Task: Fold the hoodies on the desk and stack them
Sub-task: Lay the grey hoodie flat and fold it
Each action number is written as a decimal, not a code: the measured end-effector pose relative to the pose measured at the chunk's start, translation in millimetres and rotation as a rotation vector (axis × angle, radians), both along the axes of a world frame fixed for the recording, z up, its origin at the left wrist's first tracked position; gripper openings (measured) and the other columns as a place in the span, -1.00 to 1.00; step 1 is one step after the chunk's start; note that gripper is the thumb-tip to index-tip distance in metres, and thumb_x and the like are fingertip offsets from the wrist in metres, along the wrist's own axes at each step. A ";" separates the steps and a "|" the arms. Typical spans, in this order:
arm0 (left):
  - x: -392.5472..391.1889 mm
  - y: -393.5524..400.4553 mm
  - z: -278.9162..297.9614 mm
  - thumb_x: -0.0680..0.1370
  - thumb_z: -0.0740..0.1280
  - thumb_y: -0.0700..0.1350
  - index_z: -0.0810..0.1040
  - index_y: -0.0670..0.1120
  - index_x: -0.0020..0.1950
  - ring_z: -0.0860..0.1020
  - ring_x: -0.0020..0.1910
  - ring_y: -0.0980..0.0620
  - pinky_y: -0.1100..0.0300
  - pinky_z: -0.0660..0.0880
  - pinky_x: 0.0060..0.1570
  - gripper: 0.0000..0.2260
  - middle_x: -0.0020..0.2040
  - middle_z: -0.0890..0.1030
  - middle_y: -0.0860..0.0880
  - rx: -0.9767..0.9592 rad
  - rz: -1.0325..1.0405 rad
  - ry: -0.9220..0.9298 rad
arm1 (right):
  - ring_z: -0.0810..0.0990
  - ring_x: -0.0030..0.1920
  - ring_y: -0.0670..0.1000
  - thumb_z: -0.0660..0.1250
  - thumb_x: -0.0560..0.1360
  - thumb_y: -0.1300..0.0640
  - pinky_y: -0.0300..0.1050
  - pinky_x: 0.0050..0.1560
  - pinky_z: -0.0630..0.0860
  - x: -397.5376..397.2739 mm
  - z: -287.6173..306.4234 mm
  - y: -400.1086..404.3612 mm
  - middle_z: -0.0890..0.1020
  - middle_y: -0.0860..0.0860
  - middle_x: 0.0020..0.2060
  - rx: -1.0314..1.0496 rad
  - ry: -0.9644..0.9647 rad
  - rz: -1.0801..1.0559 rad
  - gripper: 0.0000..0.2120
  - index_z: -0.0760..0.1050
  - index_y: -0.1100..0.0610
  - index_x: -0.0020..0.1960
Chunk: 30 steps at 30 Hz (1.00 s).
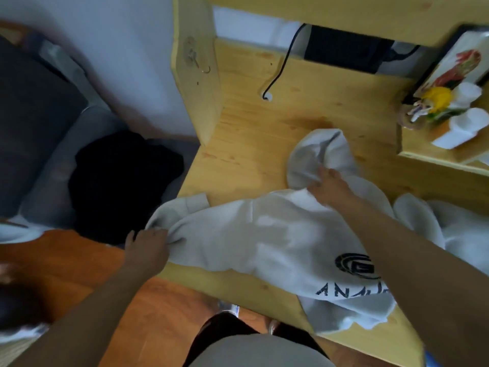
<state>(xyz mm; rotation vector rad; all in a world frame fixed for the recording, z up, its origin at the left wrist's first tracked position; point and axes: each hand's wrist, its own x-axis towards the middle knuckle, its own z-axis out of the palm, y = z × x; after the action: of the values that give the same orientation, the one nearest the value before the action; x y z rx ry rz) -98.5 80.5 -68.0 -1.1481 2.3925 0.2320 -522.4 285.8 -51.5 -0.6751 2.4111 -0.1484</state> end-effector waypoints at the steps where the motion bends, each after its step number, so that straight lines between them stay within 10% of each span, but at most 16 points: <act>1: -0.2 -2.6 4.1 0.62 0.24 0.00 0.52 0.04 -0.09 0.57 -0.01 -0.01 -0.16 0.28 0.44 -0.86 -0.15 0.56 0.08 -0.047 -0.016 -0.068 | 0.13 0.54 0.30 0.21 0.59 -0.23 0.19 0.50 0.17 1.9 -10.1 -1.2 0.01 0.18 0.59 0.107 -0.053 0.025 -0.19 -0.14 0.03 0.63; 4: 3.8 -26.5 30.8 0.67 0.16 -0.03 0.51 -0.09 -0.12 0.59 -0.10 -0.19 -0.20 0.27 0.41 -0.75 -0.25 0.54 -0.05 -0.167 0.094 0.273 | -0.12 0.58 0.32 0.17 0.56 -0.34 0.20 0.56 -0.05 18.2 -41.7 7.3 -0.25 0.23 0.58 0.251 -0.003 0.143 -0.06 -0.32 0.06 0.61; 7: -11.8 -42.0 96.1 0.71 0.14 0.04 0.35 -0.09 -0.13 0.53 -0.39 -0.25 -0.05 0.42 -0.32 -0.71 -0.42 0.46 -0.12 -0.127 0.142 0.610 | -0.14 0.58 0.33 0.13 0.58 -0.32 0.21 0.55 -0.11 27.7 -49.5 14.4 -0.23 0.27 0.57 0.212 0.088 0.139 -0.10 -0.31 0.09 0.61; 10: -36.2 -61.2 132.2 0.67 0.17 0.12 0.32 -0.04 -0.24 0.48 -0.47 -0.18 0.12 0.32 -0.47 -0.65 -0.45 0.42 -0.03 -0.384 -0.146 0.488 | -0.08 0.57 0.33 0.06 0.52 -0.40 0.29 0.52 -0.01 16.3 -53.0 29.6 -0.15 0.21 0.59 0.253 0.129 0.087 -0.09 -0.27 0.05 0.60; 13: -61.1 -70.9 120.9 0.67 0.16 0.17 0.39 -0.01 -0.13 0.54 -0.25 -0.16 0.02 0.50 -0.28 -0.69 -0.22 0.54 -0.07 -0.237 -0.161 0.152 | 0.01 0.54 0.39 0.12 0.55 -0.35 0.37 0.47 0.11 4.5 -53.3 59.9 -0.12 0.17 0.58 0.241 0.135 -0.103 -0.15 -0.22 0.01 0.60; 15: -63.8 -64.9 89.2 0.67 0.13 0.18 0.44 0.00 0.30 0.53 0.13 -0.18 -0.04 0.52 0.08 -0.67 0.17 0.55 -0.13 -0.196 -0.203 -0.081 | -0.01 0.54 0.41 0.13 0.60 -0.29 0.35 0.49 0.07 -1.8 -48.2 79.7 -0.15 0.20 0.59 0.245 0.130 -0.200 -0.18 -0.22 0.05 0.61; 18: -52.6 -32.3 33.3 0.68 0.10 0.23 -0.09 0.03 0.68 0.16 0.56 -0.27 -0.14 0.22 0.48 -0.34 0.61 0.13 -0.20 -0.069 -0.176 -0.196 | -0.04 0.56 0.38 0.12 0.62 -0.26 0.29 0.51 0.02 -8.7 -43.5 97.8 -0.15 0.23 0.59 0.207 0.099 -0.235 -0.20 -0.20 0.08 0.62; 22: -53.1 37.6 -9.5 0.64 0.23 0.21 0.09 0.09 0.67 0.11 0.60 -0.36 -0.33 0.24 0.46 -0.35 0.66 0.05 -0.21 0.015 -0.218 0.057 | -0.01 0.56 0.31 0.22 0.59 -0.19 0.31 0.50 0.06 20.0 -37.3 91.6 -0.02 0.20 0.60 0.057 0.218 -0.128 -0.24 -0.05 0.08 0.61; 30: -43.9 63.6 -40.6 0.62 -0.04 0.37 -0.20 0.33 0.62 -0.15 0.62 -0.32 -0.40 0.22 0.40 -0.39 0.67 -0.25 -0.01 0.168 -0.078 -0.003 | -0.15 0.56 0.39 0.12 0.54 -0.36 0.30 0.53 -0.07 63.2 -43.7 70.4 -0.18 0.09 0.62 0.199 -0.009 -0.137 -0.19 -0.21 -0.15 0.61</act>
<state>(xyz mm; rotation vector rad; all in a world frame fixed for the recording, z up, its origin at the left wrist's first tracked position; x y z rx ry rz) -142.4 144.1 -108.6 -0.9766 2.3590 0.3972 -459.2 356.1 -95.1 -0.4179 2.4226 0.0320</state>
